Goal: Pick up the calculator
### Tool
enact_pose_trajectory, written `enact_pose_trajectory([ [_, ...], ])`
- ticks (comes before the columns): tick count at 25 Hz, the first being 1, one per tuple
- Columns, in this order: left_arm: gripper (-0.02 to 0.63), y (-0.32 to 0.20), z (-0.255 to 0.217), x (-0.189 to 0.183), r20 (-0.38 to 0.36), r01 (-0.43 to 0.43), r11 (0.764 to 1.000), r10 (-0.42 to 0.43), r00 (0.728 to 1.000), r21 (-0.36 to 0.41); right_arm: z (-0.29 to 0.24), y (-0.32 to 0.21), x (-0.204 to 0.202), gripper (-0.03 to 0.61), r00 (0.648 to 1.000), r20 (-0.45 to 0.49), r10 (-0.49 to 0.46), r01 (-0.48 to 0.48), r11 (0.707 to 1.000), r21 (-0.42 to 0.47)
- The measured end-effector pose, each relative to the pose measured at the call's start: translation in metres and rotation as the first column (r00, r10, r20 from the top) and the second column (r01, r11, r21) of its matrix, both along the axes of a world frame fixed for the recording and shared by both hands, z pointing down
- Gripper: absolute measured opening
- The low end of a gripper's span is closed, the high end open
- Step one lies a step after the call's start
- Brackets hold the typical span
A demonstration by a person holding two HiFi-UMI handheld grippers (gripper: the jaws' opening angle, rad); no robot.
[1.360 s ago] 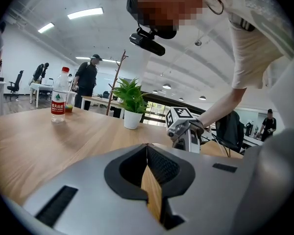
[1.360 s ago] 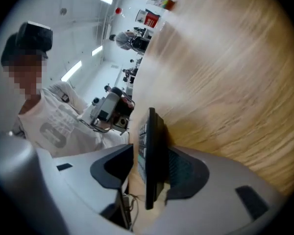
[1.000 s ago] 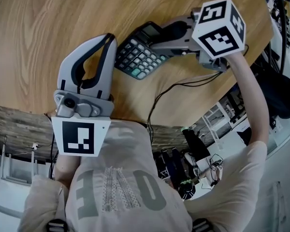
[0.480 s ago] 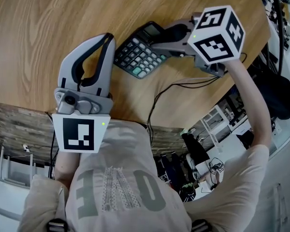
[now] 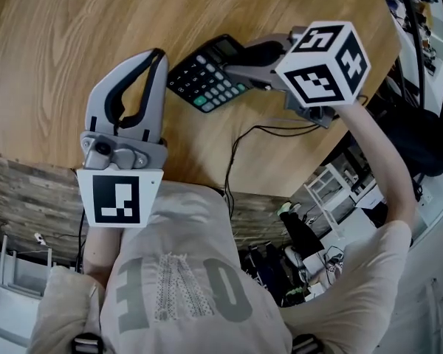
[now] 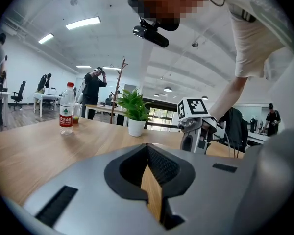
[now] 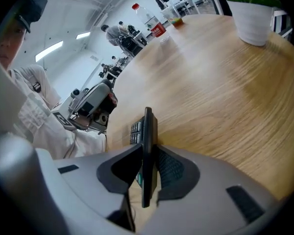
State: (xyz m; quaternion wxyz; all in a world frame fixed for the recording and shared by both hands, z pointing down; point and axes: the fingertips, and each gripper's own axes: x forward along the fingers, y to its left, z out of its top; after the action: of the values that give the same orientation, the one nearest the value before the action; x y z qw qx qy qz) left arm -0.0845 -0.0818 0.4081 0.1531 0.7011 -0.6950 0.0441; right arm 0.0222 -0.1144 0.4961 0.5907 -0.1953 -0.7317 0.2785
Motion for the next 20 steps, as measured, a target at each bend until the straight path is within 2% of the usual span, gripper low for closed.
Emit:
enact_pose_trajectory([
  [7, 0.009, 0.012, -0.027, -0.005, 0.035, 0.037, 0.998, -0.039, 0.999, 0.06, -0.047, -0.017, -0.03, 0.097, 0.982, 0.145, 0.117, -0.134, 0.985, 0.113],
  [10, 0.009, 0.009, -0.045, -0.01, 0.048, 0.074, 0.994, -0.078, 0.996, 0.086, -0.078, -0.03, -0.045, 0.097, 0.957, 0.247, 0.149, -0.195, 0.966, 0.171],
  [13, 0.009, 0.011, -0.066, -0.015, 0.054, 0.108, 0.988, -0.114, 0.992, 0.107, -0.117, -0.037, -0.06, 0.095, 0.916, 0.36, 0.175, -0.269, 0.936, 0.229],
  [15, 0.009, 0.014, -0.086, -0.018, 0.059, 0.118, 0.983, -0.127, 0.99, 0.142, -0.144, -0.038, -0.071, 0.095, 0.877, 0.439, 0.194, -0.332, 0.906, 0.263],
  [17, 0.009, 0.011, -0.108, -0.021, 0.091, 0.109, 0.977, -0.127, 0.988, 0.181, -0.172, -0.039, -0.081, 0.095, 0.819, 0.525, 0.234, -0.423, 0.864, 0.275],
  [20, 0.009, 0.001, -0.154, -0.027, 0.155, 0.092, 0.961, -0.136, 0.979, 0.262, -0.217, -0.043, -0.091, 0.095, 0.688, 0.667, 0.286, -0.575, 0.776, 0.26],
])
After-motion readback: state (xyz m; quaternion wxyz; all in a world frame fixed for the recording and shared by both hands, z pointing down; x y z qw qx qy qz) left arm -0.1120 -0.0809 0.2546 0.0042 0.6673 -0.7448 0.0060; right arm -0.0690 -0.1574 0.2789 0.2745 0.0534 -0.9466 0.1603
